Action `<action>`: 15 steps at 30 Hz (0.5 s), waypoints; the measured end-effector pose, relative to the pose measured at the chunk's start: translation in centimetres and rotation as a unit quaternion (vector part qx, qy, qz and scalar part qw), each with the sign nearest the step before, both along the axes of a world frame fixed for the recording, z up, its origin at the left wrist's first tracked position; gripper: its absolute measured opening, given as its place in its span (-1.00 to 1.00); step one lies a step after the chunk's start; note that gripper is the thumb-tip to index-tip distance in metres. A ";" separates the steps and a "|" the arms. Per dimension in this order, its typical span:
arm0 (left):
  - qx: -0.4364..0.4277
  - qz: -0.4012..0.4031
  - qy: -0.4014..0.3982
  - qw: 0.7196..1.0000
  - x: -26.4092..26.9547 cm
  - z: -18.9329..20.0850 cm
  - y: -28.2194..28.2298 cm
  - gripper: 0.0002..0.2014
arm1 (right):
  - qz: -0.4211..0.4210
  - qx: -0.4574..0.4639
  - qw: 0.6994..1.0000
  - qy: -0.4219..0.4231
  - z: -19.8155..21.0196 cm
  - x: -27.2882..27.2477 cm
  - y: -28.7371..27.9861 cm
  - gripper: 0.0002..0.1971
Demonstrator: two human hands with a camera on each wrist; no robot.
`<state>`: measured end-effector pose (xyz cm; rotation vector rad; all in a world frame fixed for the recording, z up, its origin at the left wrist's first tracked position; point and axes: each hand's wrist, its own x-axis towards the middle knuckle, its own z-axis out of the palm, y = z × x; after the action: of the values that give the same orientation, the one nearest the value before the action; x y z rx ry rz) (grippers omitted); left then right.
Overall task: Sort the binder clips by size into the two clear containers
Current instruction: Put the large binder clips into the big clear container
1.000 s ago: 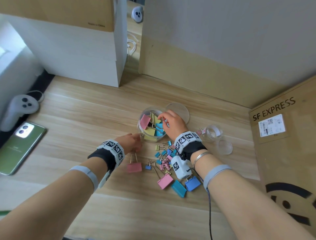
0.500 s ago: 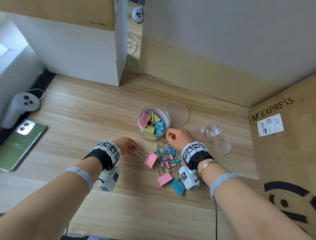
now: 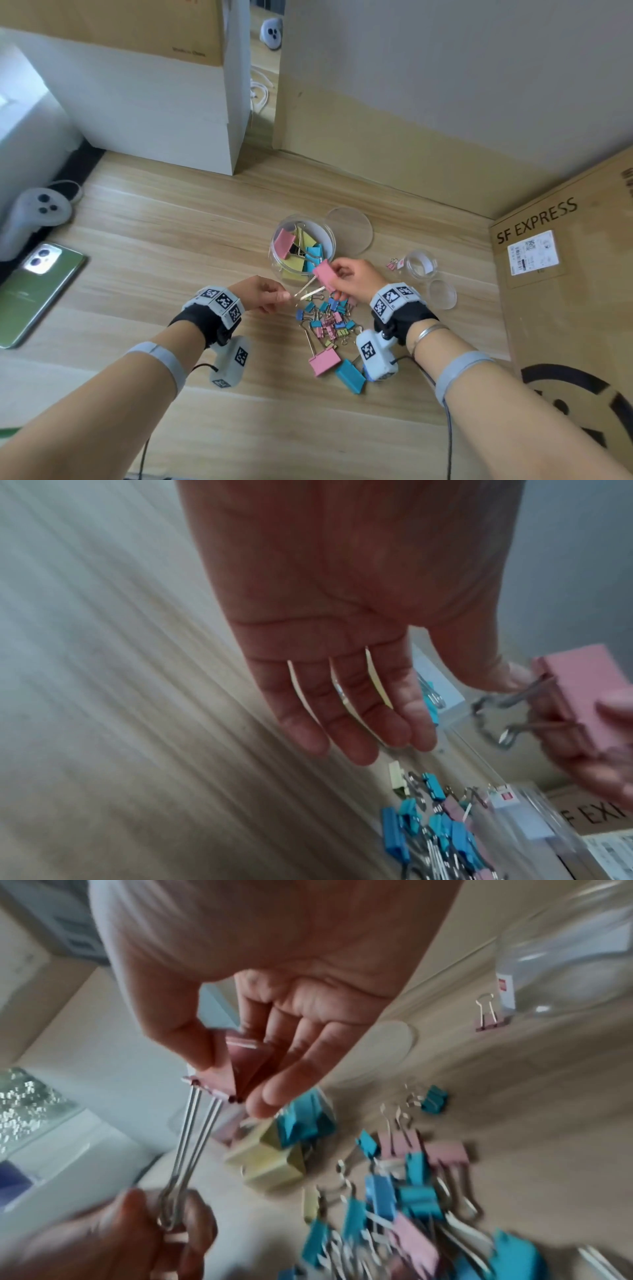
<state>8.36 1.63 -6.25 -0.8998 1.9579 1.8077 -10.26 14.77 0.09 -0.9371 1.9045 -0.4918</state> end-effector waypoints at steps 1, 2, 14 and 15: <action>-0.002 0.010 -0.007 1.000 0.0 0.1 -0.2 -0.87 | -0.021 -0.016 1.000 0.004 0.6 -0.6 -0.3 -0.69; -0.006 0.023 -0.010 1.000 0.0 0.2 -0.6 -0.84 | -0.047 -0.035 0.998 0.010 1.3 -1.1 -0.6 -0.65; -0.069 0.282 0.074 0.954 -2.0 2.5 -1.9 -0.76 | 0.052 0.030 0.978 0.201 0.6 -0.4 -6.5 -0.82; -0.064 0.283 0.073 0.954 -2.3 2.7 -1.9 -0.67 | 0.061 0.030 0.973 0.220 0.5 -0.4 -6.6 -0.83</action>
<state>6.07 -0.24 -3.56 -1.5378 2.0682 2.1076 -10.62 8.18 0.57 -1.1879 2.2218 -0.1581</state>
